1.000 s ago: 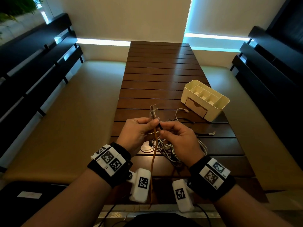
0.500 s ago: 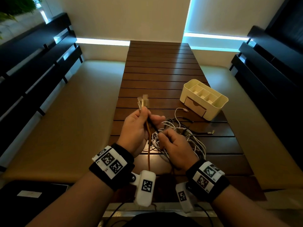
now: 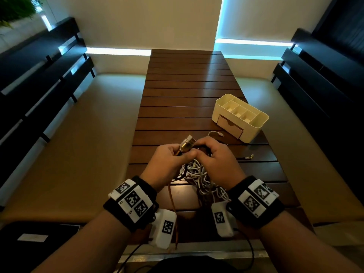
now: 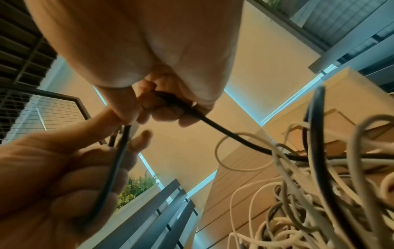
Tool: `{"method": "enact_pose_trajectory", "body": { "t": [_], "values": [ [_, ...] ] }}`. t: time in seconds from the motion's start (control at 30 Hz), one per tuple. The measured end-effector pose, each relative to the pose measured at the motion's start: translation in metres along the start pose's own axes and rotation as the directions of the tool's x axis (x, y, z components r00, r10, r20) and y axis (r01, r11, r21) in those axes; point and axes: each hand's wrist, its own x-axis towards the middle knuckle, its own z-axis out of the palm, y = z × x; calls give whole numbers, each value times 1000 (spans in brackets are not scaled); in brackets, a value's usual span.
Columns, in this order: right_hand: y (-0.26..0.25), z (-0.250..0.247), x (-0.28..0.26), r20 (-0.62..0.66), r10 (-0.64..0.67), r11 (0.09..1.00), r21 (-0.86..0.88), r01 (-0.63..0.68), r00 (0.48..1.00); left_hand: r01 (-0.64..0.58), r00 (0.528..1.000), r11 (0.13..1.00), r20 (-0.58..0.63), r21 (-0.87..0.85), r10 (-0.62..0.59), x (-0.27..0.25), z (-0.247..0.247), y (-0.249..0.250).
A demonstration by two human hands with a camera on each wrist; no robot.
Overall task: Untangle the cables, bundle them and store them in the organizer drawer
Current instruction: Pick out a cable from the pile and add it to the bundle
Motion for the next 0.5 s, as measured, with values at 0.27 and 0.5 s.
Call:
{"method": "enact_pose_trajectory", "body": {
  "t": [0.27,0.5],
  "values": [
    [27,0,-10,44,153,985,76,-156,987,40,986,992,-159,-119,-59,1,-23,17],
    [38,-10,-4,-30,163,986,-19,-163,986,216,942,961,-296,174,-158,0,-56,-5]
  ]
}}
